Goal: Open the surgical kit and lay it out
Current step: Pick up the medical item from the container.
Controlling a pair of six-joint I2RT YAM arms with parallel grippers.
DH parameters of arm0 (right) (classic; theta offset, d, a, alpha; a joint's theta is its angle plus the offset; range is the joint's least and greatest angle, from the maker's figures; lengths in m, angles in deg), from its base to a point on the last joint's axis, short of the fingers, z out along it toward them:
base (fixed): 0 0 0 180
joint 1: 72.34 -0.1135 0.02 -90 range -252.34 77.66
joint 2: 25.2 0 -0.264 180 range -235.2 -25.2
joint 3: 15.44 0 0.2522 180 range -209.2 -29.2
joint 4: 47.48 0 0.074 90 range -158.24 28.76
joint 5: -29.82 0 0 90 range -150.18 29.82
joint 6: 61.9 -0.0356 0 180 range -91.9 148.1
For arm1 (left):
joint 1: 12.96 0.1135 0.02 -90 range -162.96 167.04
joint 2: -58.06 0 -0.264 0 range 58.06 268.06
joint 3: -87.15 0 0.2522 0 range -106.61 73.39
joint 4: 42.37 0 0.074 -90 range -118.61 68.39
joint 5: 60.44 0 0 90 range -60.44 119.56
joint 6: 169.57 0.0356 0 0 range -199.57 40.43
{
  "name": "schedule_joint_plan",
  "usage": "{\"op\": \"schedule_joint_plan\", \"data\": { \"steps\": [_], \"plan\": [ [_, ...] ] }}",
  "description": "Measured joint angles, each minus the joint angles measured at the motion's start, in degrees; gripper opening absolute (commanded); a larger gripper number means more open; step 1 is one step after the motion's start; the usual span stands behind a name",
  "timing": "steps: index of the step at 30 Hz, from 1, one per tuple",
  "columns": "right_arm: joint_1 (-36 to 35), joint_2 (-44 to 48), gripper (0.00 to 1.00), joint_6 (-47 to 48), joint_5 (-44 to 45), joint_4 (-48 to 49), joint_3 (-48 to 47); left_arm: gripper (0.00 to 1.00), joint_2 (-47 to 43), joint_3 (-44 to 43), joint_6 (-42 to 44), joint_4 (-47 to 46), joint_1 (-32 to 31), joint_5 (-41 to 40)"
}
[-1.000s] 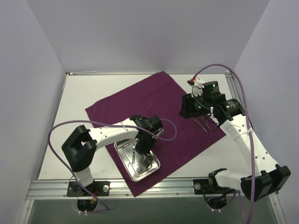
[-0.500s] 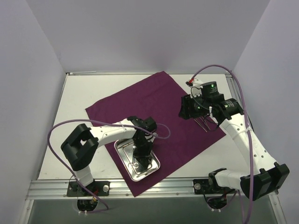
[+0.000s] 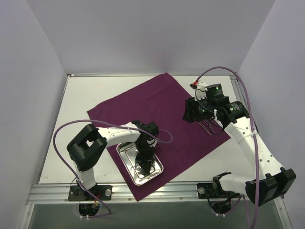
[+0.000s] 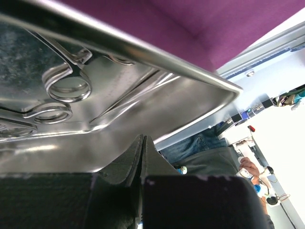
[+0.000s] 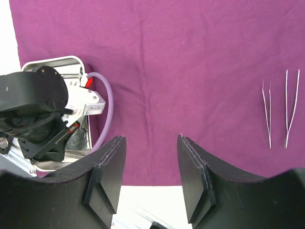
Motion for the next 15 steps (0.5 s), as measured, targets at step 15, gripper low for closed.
{"op": "schedule_joint_plan", "data": {
  "steps": [15],
  "plan": [
    [0.0, 0.5, 0.47, 0.3, 0.0, -0.1, 0.9, 0.02, -0.3, 5.1, -2.5, -8.9, -0.1, -3.0]
  ]
}}
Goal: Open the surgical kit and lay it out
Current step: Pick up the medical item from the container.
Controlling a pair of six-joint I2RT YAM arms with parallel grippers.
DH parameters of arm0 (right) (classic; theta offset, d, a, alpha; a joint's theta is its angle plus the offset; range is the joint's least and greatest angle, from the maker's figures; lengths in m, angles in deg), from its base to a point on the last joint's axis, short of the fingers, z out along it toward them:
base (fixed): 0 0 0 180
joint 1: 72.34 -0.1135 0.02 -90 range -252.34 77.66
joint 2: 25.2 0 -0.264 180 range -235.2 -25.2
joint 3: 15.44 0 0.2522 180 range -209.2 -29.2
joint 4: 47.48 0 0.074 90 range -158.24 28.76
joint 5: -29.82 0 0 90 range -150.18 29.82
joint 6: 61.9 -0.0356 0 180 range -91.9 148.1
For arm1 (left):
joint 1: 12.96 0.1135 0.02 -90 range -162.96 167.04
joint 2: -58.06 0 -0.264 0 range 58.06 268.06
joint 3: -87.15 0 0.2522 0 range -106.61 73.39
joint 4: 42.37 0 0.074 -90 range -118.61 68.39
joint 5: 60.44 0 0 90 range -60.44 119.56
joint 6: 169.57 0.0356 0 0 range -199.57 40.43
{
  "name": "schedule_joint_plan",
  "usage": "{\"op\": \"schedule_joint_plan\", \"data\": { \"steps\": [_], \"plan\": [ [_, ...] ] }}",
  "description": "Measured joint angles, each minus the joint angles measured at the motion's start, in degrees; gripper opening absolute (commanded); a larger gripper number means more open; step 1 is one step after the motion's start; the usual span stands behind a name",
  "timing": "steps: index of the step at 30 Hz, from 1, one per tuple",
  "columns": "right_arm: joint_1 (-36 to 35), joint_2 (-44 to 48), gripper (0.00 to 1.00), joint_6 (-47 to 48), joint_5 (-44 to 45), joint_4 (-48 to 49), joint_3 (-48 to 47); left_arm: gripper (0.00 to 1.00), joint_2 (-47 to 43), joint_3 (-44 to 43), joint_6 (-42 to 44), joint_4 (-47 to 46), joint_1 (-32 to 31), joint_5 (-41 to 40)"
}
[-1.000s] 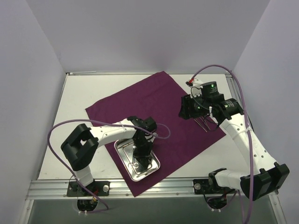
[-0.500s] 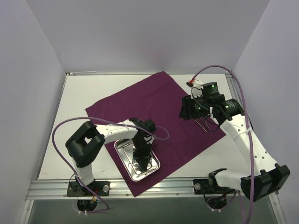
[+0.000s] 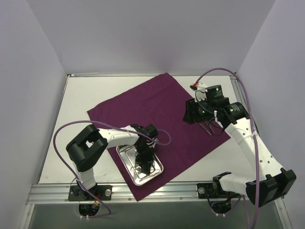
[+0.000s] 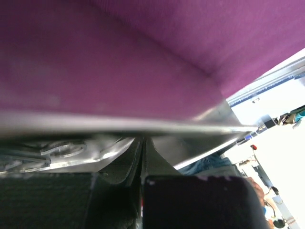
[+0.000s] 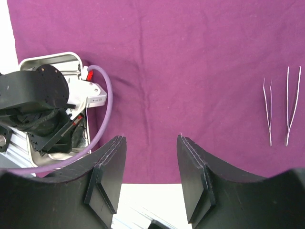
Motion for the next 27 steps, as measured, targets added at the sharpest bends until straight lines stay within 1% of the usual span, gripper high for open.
{"op": "schedule_joint_plan", "data": {
  "steps": [5, 10, 17, 22, 27],
  "plan": [
    [0.0, 0.5, 0.46, 0.2, 0.0, -0.1, 0.3, 0.02, -0.1, 2.0, -0.9, -3.3, -0.3, -0.2],
    [0.0, 0.7, 0.46, 0.1, -0.4, 0.1, 0.7, 0.02, -1.4, 2.6, -1.1, -3.0, -0.6, -0.6],
    [0.0, 1.5, 0.46, 0.1, -0.8, 0.0, 1.5, 0.02, -7.0, 2.5, -1.1, -1.9, -0.6, -2.6],
    [0.0, 2.6, 0.46, 0.2, -0.8, -0.5, 1.5, 0.02, -8.3, 3.0, -1.0, -3.7, -1.0, -2.6],
    [0.0, 3.1, 0.46, 0.2, -0.8, -0.8, 1.5, 0.02, -8.3, 5.6, -1.1, -6.1, -2.2, -2.1]
  ]
}}
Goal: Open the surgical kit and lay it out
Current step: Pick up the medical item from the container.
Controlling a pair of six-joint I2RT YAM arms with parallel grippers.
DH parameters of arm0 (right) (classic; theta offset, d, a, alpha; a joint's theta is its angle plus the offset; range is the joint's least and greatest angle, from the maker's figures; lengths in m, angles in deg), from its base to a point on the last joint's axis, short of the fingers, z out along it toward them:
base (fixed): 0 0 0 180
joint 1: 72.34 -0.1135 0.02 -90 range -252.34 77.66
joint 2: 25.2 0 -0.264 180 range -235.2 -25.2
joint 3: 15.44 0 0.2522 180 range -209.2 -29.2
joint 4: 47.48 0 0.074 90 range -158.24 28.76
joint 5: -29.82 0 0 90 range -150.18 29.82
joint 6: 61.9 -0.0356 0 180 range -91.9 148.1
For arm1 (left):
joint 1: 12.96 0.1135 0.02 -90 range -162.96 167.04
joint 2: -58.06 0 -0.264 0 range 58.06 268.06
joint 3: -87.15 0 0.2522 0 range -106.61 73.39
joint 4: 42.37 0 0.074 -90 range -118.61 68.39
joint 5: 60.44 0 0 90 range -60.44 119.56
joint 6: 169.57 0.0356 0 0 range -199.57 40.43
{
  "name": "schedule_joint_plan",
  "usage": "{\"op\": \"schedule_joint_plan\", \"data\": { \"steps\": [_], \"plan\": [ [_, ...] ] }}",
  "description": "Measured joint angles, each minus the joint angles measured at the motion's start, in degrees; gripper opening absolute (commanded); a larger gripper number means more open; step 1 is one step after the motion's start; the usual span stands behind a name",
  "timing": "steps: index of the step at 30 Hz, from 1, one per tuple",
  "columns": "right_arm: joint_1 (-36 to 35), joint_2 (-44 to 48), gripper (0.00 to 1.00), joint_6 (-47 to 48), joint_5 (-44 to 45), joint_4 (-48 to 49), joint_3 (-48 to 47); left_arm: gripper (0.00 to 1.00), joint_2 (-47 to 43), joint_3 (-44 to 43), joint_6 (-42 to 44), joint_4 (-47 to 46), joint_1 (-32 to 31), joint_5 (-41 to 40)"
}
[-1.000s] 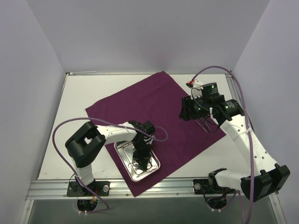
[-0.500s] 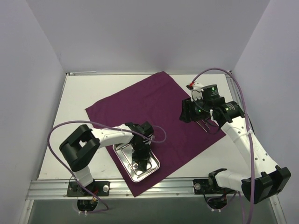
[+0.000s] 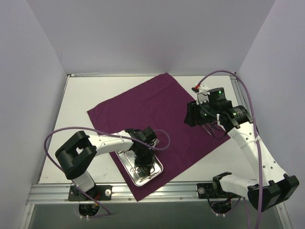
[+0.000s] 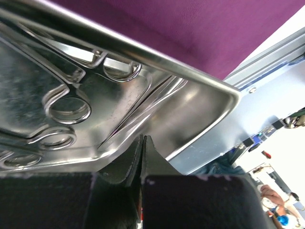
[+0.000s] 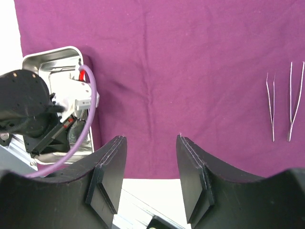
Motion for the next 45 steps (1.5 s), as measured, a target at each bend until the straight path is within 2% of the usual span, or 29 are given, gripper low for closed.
{"op": "schedule_joint_plan", "data": {
  "steps": [16, 25, 30, 34, 36, 39, 41, 45],
  "plan": [
    [0.0, 1.8, 0.45, 0.0, 0.0, -0.5, 0.0, 0.02, 1.2, 3.5, -0.5, -7.3, -3.6, 0.1],
    [0.0, 3.1, 0.45, -0.7, 0.1, -0.7, 0.0, 0.02, 2.3, 4.2, -2.0, -6.7, -3.7, -0.4],
    [-0.1, 3.7, 0.44, -1.1, 0.5, -0.9, 0.0, 0.02, 2.2, 1.3, -2.0, -2.1, -3.2, -6.1],
    [-0.2, 3.7, 0.44, -1.3, 0.8, -0.9, 0.0, 0.02, 1.4, -2.1, -0.1, 1.9, -0.2, -12.0],
    [-0.2, 3.7, 0.44, -1.4, 1.0, -0.9, 0.0, 0.12, 0.5, -3.6, 1.0, 3.3, 1.6, -13.8],
    [-0.2, 3.7, 0.44, -1.6, 1.1, -0.9, 0.0, 0.21, -1.0, -5.6, 2.7, 4.7, 2.8, -15.1],
    [-0.2, 3.8, 0.44, -1.7, 1.1, -0.9, 0.0, 0.23, -2.1, -6.4, 3.5, 5.0, 2.7, -15.0],
    [-0.2, 4.5, 0.44, -2.1, 1.1, -0.8, 0.0, 0.31, -4.0, -6.8, 5.9, 5.5, 2.6, -14.5]
  ]
}}
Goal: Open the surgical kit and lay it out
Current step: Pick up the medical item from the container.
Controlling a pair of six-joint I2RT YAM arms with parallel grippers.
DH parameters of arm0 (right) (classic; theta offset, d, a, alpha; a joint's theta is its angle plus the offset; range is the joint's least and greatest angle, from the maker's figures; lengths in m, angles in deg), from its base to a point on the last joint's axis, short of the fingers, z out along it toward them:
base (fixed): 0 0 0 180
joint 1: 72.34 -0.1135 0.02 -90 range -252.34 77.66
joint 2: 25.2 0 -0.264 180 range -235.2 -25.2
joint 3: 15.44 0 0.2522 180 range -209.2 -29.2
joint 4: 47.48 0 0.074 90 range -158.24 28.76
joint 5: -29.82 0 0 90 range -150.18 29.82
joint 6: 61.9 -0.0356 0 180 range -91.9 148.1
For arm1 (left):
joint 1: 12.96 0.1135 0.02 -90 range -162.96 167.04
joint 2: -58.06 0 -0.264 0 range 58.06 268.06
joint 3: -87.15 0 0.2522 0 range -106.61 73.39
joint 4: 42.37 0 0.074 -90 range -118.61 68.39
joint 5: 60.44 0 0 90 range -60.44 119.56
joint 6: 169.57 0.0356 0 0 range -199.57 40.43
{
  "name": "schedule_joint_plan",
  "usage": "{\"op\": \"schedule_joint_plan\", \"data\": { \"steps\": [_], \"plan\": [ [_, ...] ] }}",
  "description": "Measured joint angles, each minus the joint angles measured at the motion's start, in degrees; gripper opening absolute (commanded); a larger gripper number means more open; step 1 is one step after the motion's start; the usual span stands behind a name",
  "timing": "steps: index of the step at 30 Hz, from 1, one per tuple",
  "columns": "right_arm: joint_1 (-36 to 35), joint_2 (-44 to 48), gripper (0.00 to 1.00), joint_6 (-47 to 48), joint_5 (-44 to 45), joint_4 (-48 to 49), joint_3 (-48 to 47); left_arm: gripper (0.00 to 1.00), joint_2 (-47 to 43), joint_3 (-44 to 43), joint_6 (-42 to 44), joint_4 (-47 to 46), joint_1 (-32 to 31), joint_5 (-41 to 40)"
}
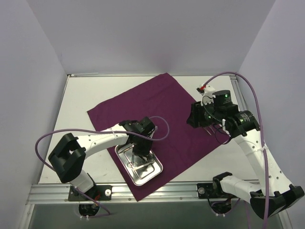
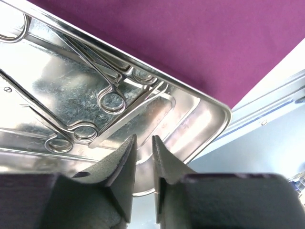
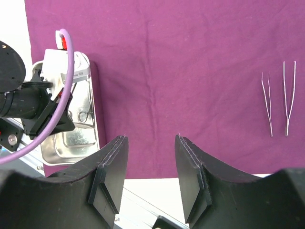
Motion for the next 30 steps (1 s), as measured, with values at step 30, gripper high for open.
{"op": "schedule_joint_plan", "data": {
  "steps": [30],
  "plan": [
    [0.0, 1.7, 0.44, -0.8, 0.4, 0.0, 0.9, 0.45, 9.6, -2.5, 15.0, -3.8, -4.0, -0.9]
  ]
}}
